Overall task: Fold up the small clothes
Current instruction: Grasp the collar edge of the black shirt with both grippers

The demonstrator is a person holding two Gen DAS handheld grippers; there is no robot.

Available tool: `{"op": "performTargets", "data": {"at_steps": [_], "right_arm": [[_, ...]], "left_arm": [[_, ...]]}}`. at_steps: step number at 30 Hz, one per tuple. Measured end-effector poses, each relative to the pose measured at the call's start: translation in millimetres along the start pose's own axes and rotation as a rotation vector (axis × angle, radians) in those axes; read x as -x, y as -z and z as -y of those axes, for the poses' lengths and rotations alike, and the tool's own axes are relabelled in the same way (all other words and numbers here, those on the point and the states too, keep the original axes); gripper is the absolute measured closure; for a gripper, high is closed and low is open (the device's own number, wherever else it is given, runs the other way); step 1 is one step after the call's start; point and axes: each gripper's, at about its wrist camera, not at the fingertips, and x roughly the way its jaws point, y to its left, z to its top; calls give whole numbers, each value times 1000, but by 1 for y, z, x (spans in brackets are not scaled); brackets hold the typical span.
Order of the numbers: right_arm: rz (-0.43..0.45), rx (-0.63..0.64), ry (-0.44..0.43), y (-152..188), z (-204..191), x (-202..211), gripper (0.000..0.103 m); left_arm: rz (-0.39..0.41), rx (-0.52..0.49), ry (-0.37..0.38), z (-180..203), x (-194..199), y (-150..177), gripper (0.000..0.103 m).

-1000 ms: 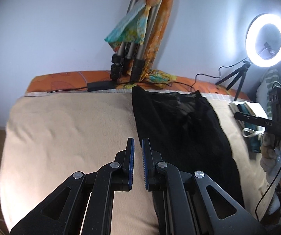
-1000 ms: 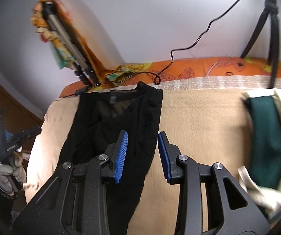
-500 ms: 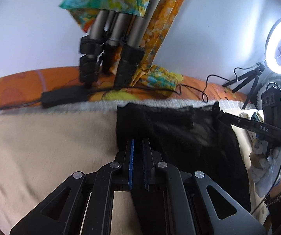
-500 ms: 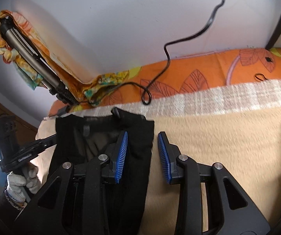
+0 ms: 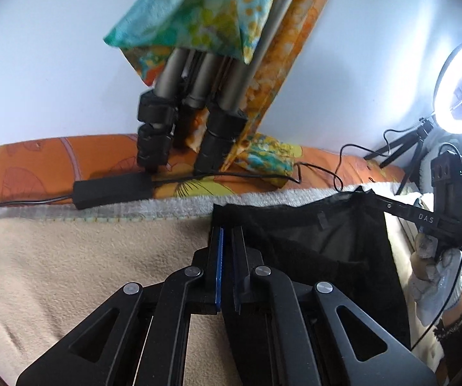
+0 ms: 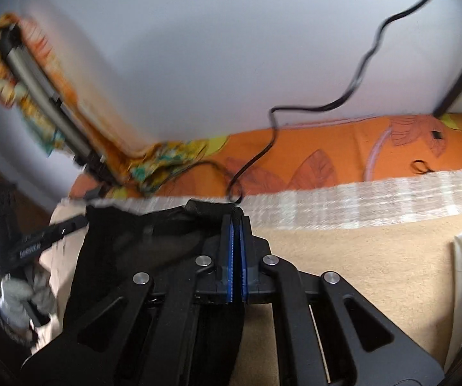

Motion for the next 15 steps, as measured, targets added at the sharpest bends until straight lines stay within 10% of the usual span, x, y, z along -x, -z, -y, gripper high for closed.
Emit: {"op": "performTargets", "data": {"at_steps": [7, 15], "right_arm": [[-5, -71, -38, -3, 13, 0, 79], [-54, 7, -25, 1, 2, -10, 96]], "left_arm": [[-20, -12, 7, 9, -11, 0, 85], [10, -92, 27, 22, -13, 3, 100]]}}
